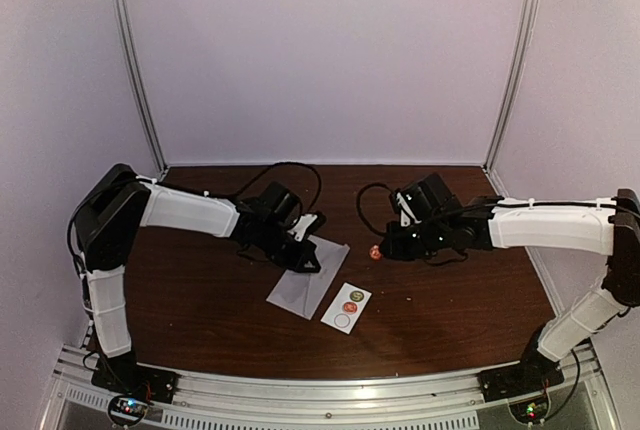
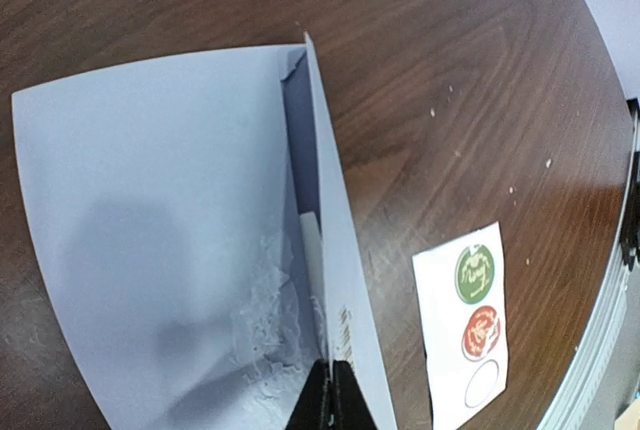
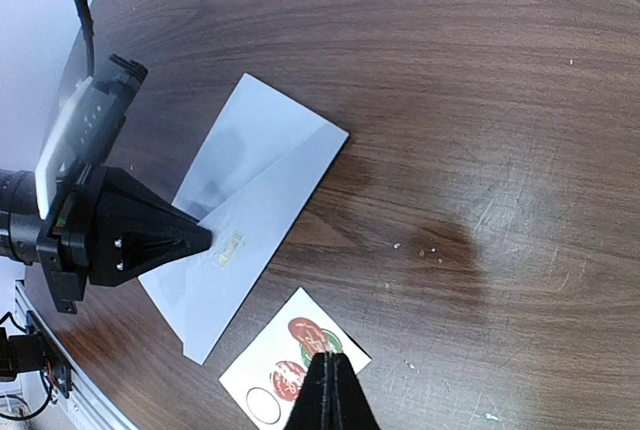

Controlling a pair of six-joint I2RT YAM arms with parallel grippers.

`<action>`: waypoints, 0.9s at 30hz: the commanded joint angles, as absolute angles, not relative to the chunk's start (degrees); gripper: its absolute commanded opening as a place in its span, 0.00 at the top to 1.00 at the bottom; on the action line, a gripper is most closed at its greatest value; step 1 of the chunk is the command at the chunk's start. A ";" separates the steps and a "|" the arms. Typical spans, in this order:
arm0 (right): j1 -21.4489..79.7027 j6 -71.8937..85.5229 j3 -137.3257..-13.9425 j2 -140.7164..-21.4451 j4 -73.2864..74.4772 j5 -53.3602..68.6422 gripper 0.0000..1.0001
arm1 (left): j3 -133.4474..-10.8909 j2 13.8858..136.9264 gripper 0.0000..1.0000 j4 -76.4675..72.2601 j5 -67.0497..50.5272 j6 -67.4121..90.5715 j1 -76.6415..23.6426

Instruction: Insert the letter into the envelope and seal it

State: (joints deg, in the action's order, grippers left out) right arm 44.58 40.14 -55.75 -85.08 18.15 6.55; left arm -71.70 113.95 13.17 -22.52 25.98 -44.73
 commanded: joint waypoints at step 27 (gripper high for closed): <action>44.27 38.54 -55.45 -86.15 12.76 12.21 1.00 | -59.77 98.44 0.89 5.13 -15.16 27.04 -52.84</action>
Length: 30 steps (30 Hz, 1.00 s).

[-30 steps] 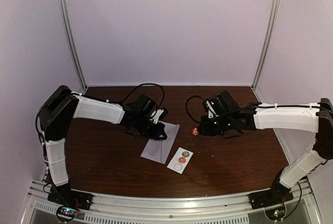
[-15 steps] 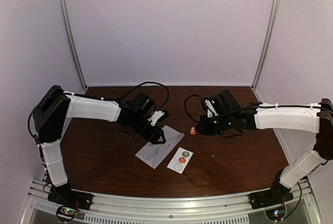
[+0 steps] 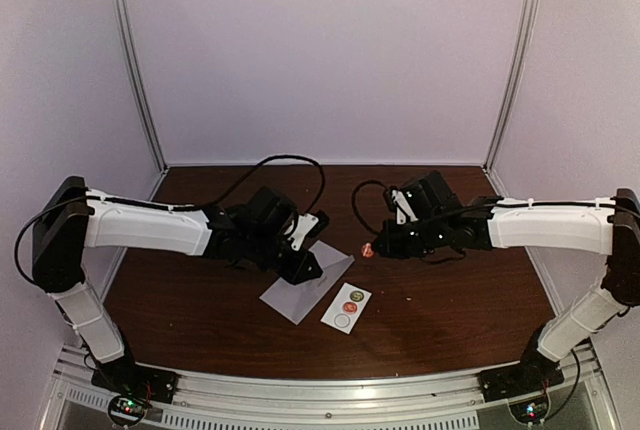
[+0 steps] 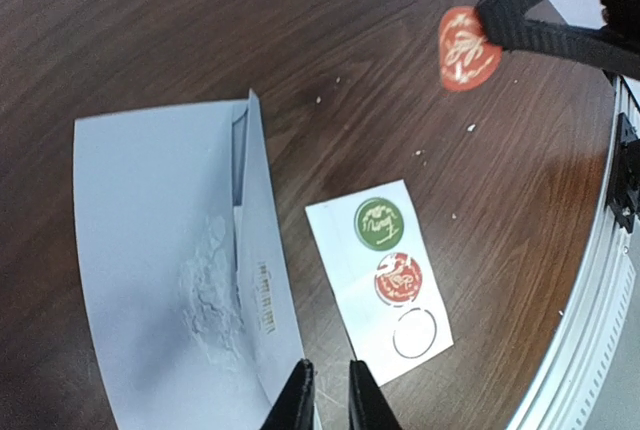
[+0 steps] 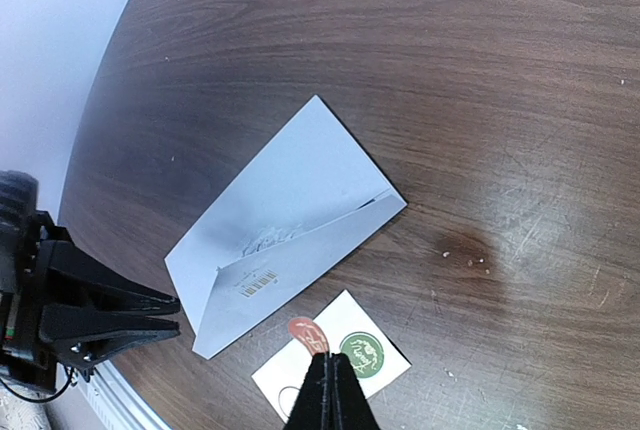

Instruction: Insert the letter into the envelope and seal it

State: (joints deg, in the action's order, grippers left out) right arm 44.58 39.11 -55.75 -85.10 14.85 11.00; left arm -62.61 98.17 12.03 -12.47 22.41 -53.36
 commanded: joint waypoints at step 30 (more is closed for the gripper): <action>47.37 37.06 -60.71 -99.47 0.98 18.37 1.00 | -50.46 105.44 0.95 -2.84 -9.54 28.97 -52.75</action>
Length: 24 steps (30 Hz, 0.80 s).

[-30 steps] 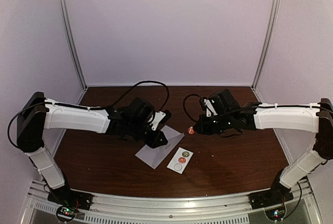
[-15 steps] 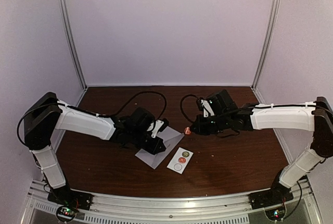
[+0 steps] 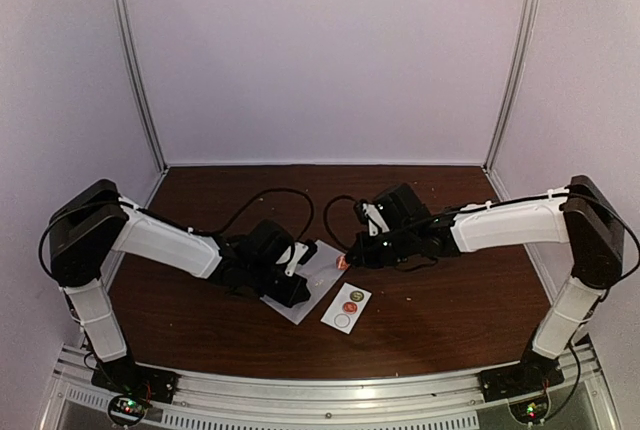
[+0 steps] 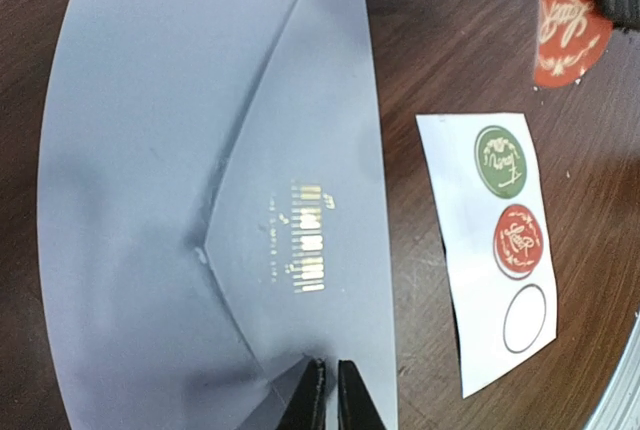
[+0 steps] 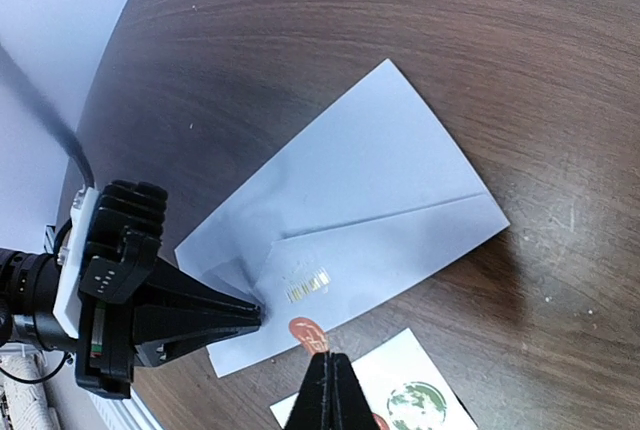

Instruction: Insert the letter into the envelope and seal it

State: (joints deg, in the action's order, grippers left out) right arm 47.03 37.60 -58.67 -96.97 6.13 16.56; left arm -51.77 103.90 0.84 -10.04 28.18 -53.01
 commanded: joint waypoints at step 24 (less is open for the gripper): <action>48.48 39.26 -68.29 -116.55 -9.67 26.22 1.00 | -46.54 104.80 1.00 -5.20 -12.20 28.46 -51.98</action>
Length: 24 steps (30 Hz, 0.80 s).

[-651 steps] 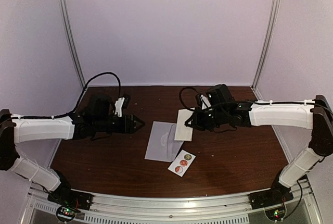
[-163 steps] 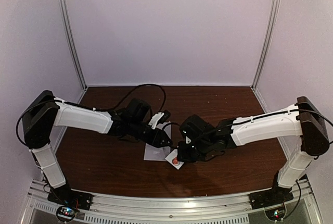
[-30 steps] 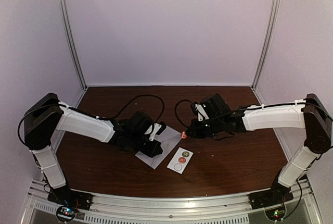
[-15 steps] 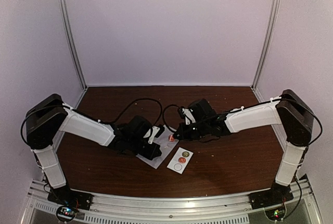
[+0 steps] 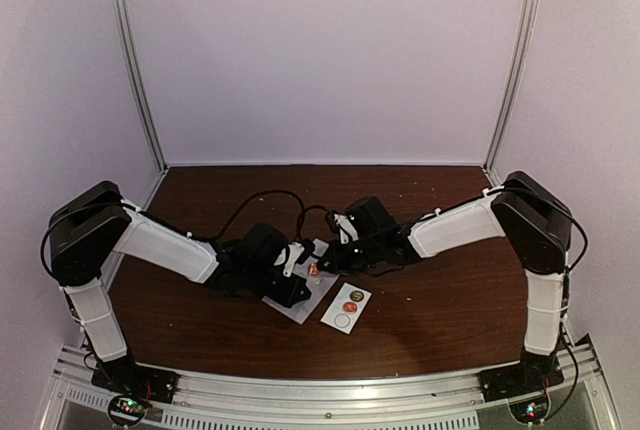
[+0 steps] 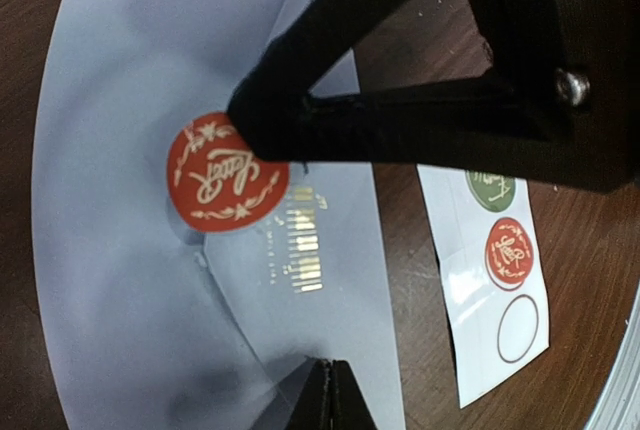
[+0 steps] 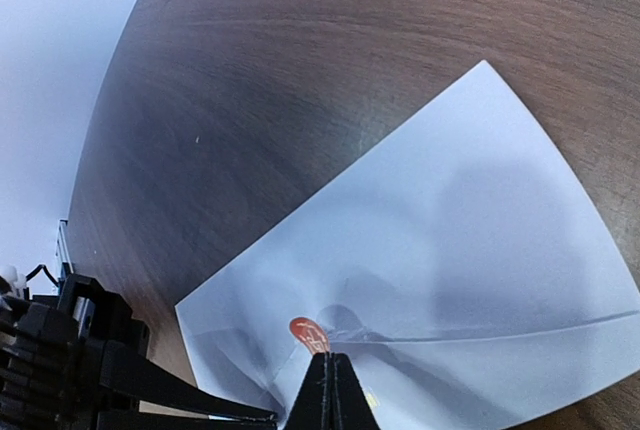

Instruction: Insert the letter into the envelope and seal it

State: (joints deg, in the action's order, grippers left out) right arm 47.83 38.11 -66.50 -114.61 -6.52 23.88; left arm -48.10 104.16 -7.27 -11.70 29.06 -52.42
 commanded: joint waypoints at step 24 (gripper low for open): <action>48.62 40.79 -68.19 -120.48 -11.10 25.98 1.00 | -46.57 104.06 1.00 -5.19 -12.35 28.63 -51.57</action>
State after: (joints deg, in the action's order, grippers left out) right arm 48.42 40.51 -67.68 -119.92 -11.38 27.35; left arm -47.88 104.14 -7.64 -12.29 29.06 -52.05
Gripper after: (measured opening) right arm 0.003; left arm 0.002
